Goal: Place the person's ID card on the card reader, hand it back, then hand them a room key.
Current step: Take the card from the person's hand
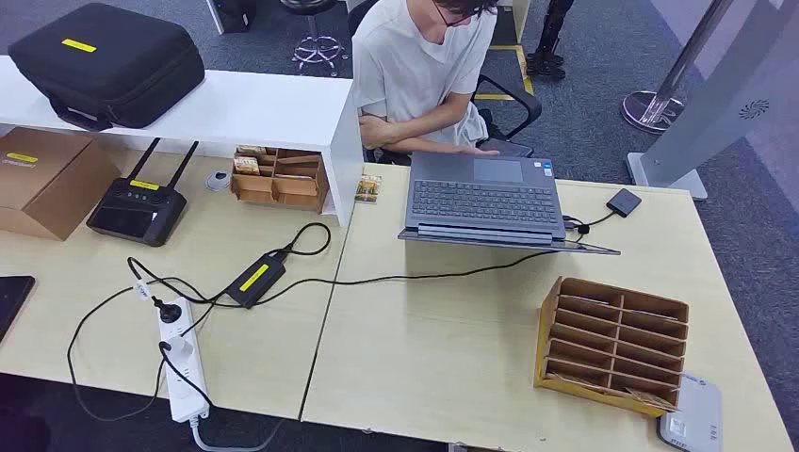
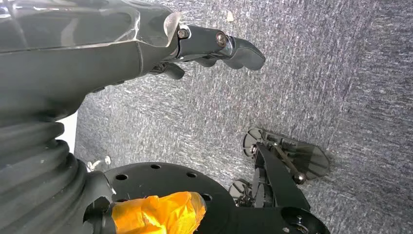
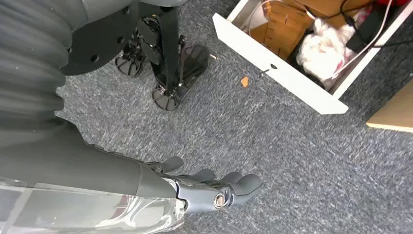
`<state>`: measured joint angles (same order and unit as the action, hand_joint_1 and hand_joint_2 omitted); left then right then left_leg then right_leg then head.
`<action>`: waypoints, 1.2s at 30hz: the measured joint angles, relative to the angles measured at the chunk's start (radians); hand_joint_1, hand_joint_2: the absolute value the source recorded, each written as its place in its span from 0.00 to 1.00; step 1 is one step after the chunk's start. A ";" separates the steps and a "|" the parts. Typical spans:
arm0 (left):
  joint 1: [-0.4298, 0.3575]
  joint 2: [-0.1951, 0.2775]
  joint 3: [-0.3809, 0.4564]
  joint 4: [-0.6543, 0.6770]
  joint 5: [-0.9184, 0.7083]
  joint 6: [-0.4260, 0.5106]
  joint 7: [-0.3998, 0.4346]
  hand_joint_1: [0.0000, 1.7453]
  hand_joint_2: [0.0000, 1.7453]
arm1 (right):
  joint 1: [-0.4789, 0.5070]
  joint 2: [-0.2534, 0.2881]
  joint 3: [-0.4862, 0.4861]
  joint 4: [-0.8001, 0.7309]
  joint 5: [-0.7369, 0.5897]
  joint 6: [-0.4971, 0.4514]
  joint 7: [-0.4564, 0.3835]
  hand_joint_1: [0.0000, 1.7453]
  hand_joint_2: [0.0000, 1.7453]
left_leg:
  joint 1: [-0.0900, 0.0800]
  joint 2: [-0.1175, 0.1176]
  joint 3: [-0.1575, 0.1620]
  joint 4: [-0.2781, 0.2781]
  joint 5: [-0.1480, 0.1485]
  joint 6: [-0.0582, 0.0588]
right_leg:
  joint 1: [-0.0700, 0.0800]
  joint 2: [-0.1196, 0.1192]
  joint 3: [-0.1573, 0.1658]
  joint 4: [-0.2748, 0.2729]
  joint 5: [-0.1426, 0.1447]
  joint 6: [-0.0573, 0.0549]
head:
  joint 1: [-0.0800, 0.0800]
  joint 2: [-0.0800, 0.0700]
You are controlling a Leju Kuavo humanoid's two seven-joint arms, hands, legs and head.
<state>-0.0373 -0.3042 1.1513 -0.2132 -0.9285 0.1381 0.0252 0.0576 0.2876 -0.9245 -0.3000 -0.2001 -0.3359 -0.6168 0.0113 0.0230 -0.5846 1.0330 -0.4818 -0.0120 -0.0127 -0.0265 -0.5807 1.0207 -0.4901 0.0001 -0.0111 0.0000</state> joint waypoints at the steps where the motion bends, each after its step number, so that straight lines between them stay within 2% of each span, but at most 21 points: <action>1: 0.000 0.000 0.000 0.000 0.000 0.000 0.000 0.00 1.00 | 0.001 0.000 0.003 0.000 -0.004 0.001 -0.004 0.00 1.00 | 0.000 0.000 0.000 0.000 0.000 0.000 | 0.000 0.000 0.000 0.000 0.000 0.000 | 0.000 0.000; 6: 0.000 -0.001 0.001 0.000 0.000 0.003 -0.001 0.00 1.00 | 0.014 0.000 0.047 -0.001 -0.055 -0.003 -0.030 0.00 1.00 | 0.000 0.000 0.000 0.000 0.000 0.000 | 0.000 0.000 0.000 0.000 0.000 0.000 | 0.000 0.000; 8: 0.000 -0.002 0.001 0.000 -0.012 0.009 -0.004 0.00 1.00 | 0.035 0.000 0.077 -0.030 -0.132 0.001 -0.007 0.00 1.00 | 0.000 0.000 0.000 0.000 0.000 0.000 | 0.000 -0.001 0.000 0.000 0.000 0.000 | 0.000 0.000; 10: 0.000 0.001 0.001 0.000 -0.040 0.013 -0.008 0.00 1.00 | 0.064 -0.020 0.072 -0.139 -0.288 0.035 0.112 0.00 1.00 | -0.001 -0.002 -0.001 0.000 0.000 0.000 | -0.001 -0.002 0.001 0.000 0.000 0.000 | 0.000 0.000; 12: -0.001 0.008 0.001 0.000 -0.060 0.009 -0.006 0.00 1.00 | 0.071 -0.077 0.001 -0.253 -0.414 0.096 0.246 0.00 1.00 | -0.002 0.000 -0.001 0.000 -0.001 0.001 | -0.003 -0.001 0.001 0.000 0.000 0.001 | -0.001 0.000; 13: -0.002 0.011 0.001 0.000 -0.063 0.006 -0.004 0.00 1.00 | 0.064 -0.111 -0.047 -0.284 -0.423 0.130 0.281 0.00 1.00 | -0.003 0.002 -0.001 0.000 -0.001 0.002 | -0.004 0.001 0.000 -0.001 0.001 0.001 | -0.001 0.000; 16: -0.004 0.016 0.001 0.000 -0.070 0.002 -0.001 0.00 1.00 | 0.037 -0.203 -0.183 -0.338 -0.339 0.200 0.302 0.00 1.00 | -0.003 0.003 0.001 0.001 -0.002 0.005 | -0.005 0.002 0.001 -0.002 0.000 0.005 | 0.000 0.000; 22: -0.002 0.019 0.001 0.000 -0.077 -0.001 -0.002 0.00 1.00 | 0.003 -0.286 -0.344 -0.392 -0.286 0.248 0.310 0.00 1.00 | -0.003 0.000 0.001 0.002 -0.003 0.006 | -0.004 0.000 0.004 -0.004 0.002 0.008 | 0.004 0.000; 29: -0.002 0.023 0.001 0.000 -0.086 -0.006 -0.013 0.00 1.00 | -0.029 -0.396 -0.459 -0.388 -0.255 0.308 0.290 0.00 1.00 | -0.003 0.000 0.001 0.001 -0.003 0.006 | -0.004 0.000 0.004 -0.004 0.001 0.008 | 0.004 0.000; 36: -0.002 0.023 0.001 0.000 -0.089 -0.006 -0.018 0.00 1.00 | -0.049 -0.475 -0.509 -0.351 -0.237 0.338 0.266 0.00 1.00 | -0.003 0.000 0.001 0.001 -0.003 0.006 | -0.004 0.001 0.004 -0.004 0.001 0.008 | 0.004 0.000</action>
<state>-0.0392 -0.2815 1.1521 -0.2130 -1.0173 0.1320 0.0072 0.0090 -0.1873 -1.4333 -0.6512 -0.4368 0.0023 -0.3512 0.0084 0.0234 -0.5834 1.0343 -0.4846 -0.0063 -0.0162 -0.0259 -0.5770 1.0172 -0.4889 0.0081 -0.0072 0.0000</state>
